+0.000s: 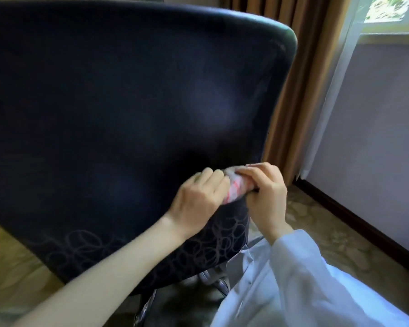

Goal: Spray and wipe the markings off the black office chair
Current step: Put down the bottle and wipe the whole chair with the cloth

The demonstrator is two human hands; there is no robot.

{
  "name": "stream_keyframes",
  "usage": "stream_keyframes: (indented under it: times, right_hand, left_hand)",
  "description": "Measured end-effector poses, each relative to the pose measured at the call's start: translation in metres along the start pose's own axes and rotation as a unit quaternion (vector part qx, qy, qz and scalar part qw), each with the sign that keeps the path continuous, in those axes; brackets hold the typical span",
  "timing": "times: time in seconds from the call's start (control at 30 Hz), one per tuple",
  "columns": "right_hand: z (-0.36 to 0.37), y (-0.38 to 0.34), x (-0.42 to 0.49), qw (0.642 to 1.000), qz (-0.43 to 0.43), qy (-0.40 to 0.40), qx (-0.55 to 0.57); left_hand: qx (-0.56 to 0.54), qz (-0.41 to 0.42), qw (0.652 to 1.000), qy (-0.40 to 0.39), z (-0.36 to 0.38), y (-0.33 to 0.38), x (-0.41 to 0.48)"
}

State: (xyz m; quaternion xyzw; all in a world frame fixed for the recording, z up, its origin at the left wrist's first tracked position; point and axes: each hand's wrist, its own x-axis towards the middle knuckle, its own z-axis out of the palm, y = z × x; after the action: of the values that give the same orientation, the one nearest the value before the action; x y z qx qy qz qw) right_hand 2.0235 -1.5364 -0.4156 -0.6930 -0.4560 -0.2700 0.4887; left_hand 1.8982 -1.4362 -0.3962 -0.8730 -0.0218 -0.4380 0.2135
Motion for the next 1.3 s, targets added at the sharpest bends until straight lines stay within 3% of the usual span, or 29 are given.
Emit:
stream_keyframes:
  times: [0.17,0.3,0.5,0.63,0.73,0.93,1.13,1.3]
  right_hand:
    - [-0.052,-0.047,0.099,0.984,-0.138,0.109,0.004]
    - [-0.047,-0.051,0.102,0.983,-0.151,0.108,-0.016]
    - [0.024,-0.003,-0.028,0.997,-0.053,-0.052,-0.032]
    - [0.068,0.018,-0.113,0.983,0.040,-0.172,-0.055]
    - [0.072,0.024,-0.125,0.973,0.052,-0.211,-0.076]
    - [0.029,-0.030,-0.025,0.996,-0.059,-0.074,-0.003]
    - [-0.012,-0.125,0.080,0.975,-0.210,0.068,0.036]
    - [0.024,-0.139,0.047,0.965,-0.251,0.071,0.013]
  left_hand:
    - [0.044,-0.040,0.993,0.102,-0.069,-0.034,0.083]
    - [0.057,-0.048,0.992,0.107,-0.075,-0.039,0.085]
    - [0.018,0.006,1.000,0.008,-0.004,-0.014,-0.034]
    - [-0.005,0.029,0.994,-0.101,0.043,0.009,-0.114]
    - [-0.023,0.031,0.989,-0.143,0.054,0.017,-0.129]
    - [-0.027,-0.027,0.998,-0.039,-0.020,-0.023,-0.058]
    - [0.058,-0.086,0.990,0.093,-0.133,-0.084,0.016]
    - [0.051,-0.112,0.992,0.042,-0.133,-0.096,-0.037]
